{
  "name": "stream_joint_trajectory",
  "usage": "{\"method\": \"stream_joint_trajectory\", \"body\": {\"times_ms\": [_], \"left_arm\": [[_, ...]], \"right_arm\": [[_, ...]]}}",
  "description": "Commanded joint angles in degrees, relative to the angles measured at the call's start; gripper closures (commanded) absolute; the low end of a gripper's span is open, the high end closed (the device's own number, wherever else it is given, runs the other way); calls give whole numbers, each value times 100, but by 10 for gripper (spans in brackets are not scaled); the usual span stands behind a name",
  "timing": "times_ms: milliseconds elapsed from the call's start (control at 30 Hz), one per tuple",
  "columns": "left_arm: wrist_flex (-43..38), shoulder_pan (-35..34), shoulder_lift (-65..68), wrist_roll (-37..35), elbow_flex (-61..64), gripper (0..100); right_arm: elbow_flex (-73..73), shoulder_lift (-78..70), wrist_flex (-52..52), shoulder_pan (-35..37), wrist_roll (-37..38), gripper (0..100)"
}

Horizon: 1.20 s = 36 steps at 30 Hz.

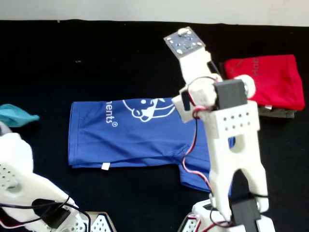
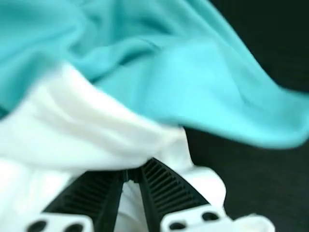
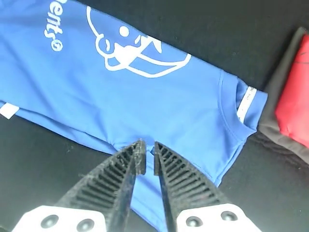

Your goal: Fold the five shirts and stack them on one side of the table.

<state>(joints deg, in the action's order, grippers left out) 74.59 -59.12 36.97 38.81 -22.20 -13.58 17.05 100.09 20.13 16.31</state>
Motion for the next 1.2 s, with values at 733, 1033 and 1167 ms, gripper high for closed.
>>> {"method": "stream_joint_trajectory", "body": {"times_ms": [733, 1033, 1167], "left_arm": [[2611, 1701, -2413, -255, -251, 991], [448, 3266, -4840, -712, 4602, 991], [-1064, 3653, -5393, -1099, 6404, 991]], "right_arm": [[6501, 1262, -4382, -699, -18, 952], [6527, 734, -4084, -743, -18, 952], [6475, 743, -3354, -743, -9, 952]]}}
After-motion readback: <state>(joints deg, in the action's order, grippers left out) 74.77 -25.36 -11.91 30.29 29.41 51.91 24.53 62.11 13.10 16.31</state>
